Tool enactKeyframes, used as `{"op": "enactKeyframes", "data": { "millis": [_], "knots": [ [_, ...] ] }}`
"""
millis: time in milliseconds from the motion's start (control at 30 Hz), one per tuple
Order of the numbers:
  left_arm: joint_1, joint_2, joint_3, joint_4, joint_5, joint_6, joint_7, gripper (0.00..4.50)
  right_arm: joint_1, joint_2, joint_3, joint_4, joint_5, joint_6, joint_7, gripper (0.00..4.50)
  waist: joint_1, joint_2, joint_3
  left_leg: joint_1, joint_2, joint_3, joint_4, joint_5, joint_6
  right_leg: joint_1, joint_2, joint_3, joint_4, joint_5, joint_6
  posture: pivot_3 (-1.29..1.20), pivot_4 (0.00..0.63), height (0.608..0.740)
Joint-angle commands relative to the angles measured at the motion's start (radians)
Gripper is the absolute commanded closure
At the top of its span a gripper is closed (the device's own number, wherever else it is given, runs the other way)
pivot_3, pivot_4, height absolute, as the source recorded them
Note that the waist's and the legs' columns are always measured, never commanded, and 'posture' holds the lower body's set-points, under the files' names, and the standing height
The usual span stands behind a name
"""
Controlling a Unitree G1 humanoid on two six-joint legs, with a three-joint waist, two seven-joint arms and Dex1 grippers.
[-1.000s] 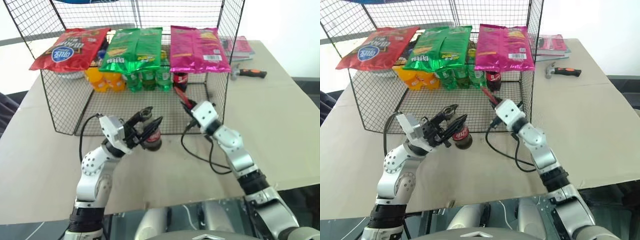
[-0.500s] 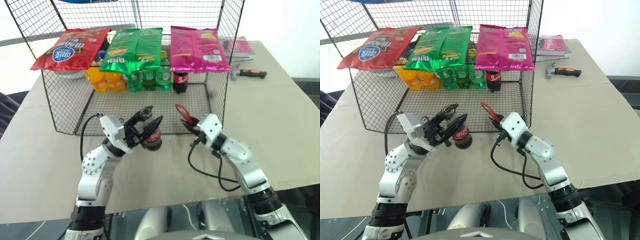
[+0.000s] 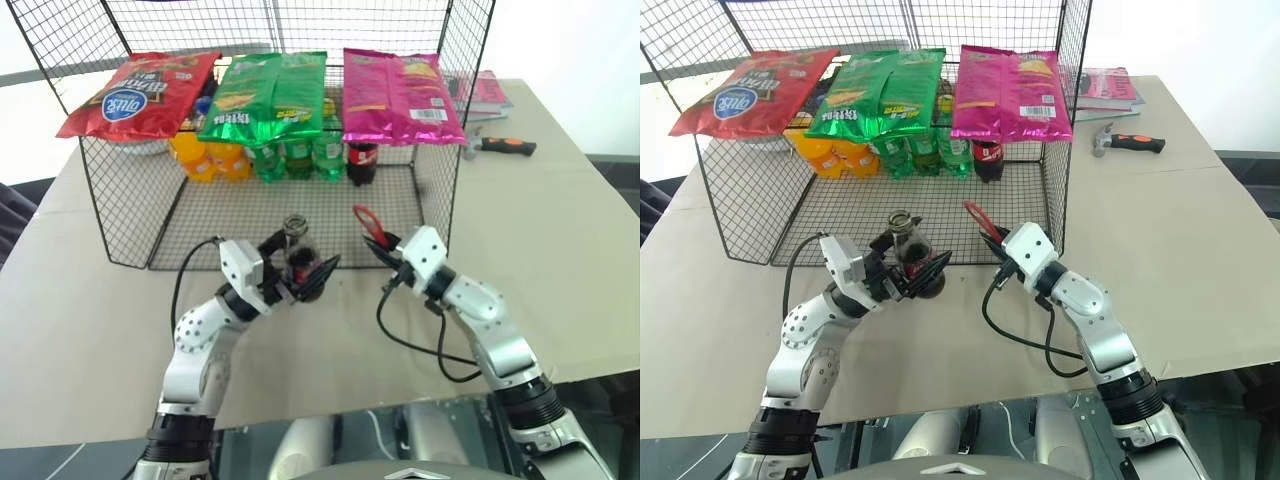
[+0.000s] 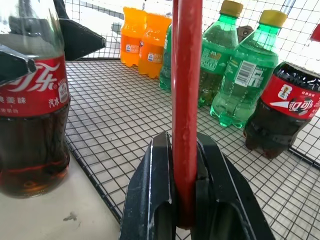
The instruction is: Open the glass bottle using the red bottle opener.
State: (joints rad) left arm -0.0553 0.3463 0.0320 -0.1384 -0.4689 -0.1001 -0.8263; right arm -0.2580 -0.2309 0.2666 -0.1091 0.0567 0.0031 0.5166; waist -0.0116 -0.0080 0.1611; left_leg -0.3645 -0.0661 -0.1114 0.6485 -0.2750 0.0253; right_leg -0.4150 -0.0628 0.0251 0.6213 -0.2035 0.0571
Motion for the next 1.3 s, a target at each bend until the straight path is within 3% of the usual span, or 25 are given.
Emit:
{"op": "enactKeyframes", "data": {
  "millis": [33,433,767,967,1067,1200,1300],
  "knots": [
    [0.031,0.026,0.025,-0.068,-0.007,-0.007,-0.006,0.04,0.015,0.000,-0.035,-0.068,0.031,0.025,-0.005,4.50,0.000,0.000,0.000,0.000,0.000,0.000,0.000,0.000,0.000,0.000,0.000,0.000,0.000,0.000,0.000,0.00,0.150,0.740],
    [0.248,0.138,0.107,-0.194,-0.029,0.017,-0.027,0.04,0.130,-0.119,-0.094,-0.284,0.319,0.440,0.120,4.50,0.011,0.001,0.002,-0.003,0.000,-0.003,0.000,-0.002,0.003,0.000,-0.002,-0.004,-0.003,0.000,0.000,0.00,0.150,0.740],
    [0.376,0.146,0.157,-0.220,-0.034,0.063,0.022,0.00,0.192,-0.286,-0.150,-0.396,0.480,0.702,0.180,0.06,0.009,0.000,0.003,-0.004,0.000,-0.003,0.000,-0.002,0.003,0.000,-0.006,-0.005,-0.004,-0.002,0.003,0.00,0.150,0.740],
    [0.415,0.186,0.193,-0.225,-0.024,0.101,0.027,0.00,0.229,-0.423,-0.188,-0.361,0.415,0.585,0.274,0.06,0.011,0.000,0.003,-0.005,0.000,-0.004,0.001,-0.002,0.003,0.000,-0.006,-0.006,-0.004,-0.003,0.004,0.00,0.150,0.740],
    [0.433,0.201,0.214,-0.224,-0.027,0.113,0.024,0.00,0.213,-0.474,-0.183,-0.317,0.289,0.394,0.290,0.06,0.010,-0.001,0.004,-0.005,0.000,-0.003,0.001,-0.002,0.003,0.000,-0.006,-0.006,-0.004,-0.003,0.004,0.00,0.150,0.740],
    [0.441,0.208,0.222,-0.226,-0.015,0.105,0.021,0.00,0.155,-0.469,-0.147,-0.284,0.155,0.171,0.290,0.06,0.007,-0.001,0.004,-0.004,0.001,-0.003,0.001,-0.002,0.003,0.000,-0.006,-0.006,-0.004,-0.003,0.005,0.00,0.150,0.740],
    [0.444,0.205,0.225,-0.230,-0.013,0.107,0.031,0.00,0.148,-0.386,-0.182,-0.305,0.208,0.205,0.232,0.06,0.004,-0.002,0.005,-0.004,0.002,-0.003,0.001,-0.002,0.003,0.000,-0.005,-0.006,-0.004,-0.002,0.004,0.00,0.150,0.740]
  ]
}}
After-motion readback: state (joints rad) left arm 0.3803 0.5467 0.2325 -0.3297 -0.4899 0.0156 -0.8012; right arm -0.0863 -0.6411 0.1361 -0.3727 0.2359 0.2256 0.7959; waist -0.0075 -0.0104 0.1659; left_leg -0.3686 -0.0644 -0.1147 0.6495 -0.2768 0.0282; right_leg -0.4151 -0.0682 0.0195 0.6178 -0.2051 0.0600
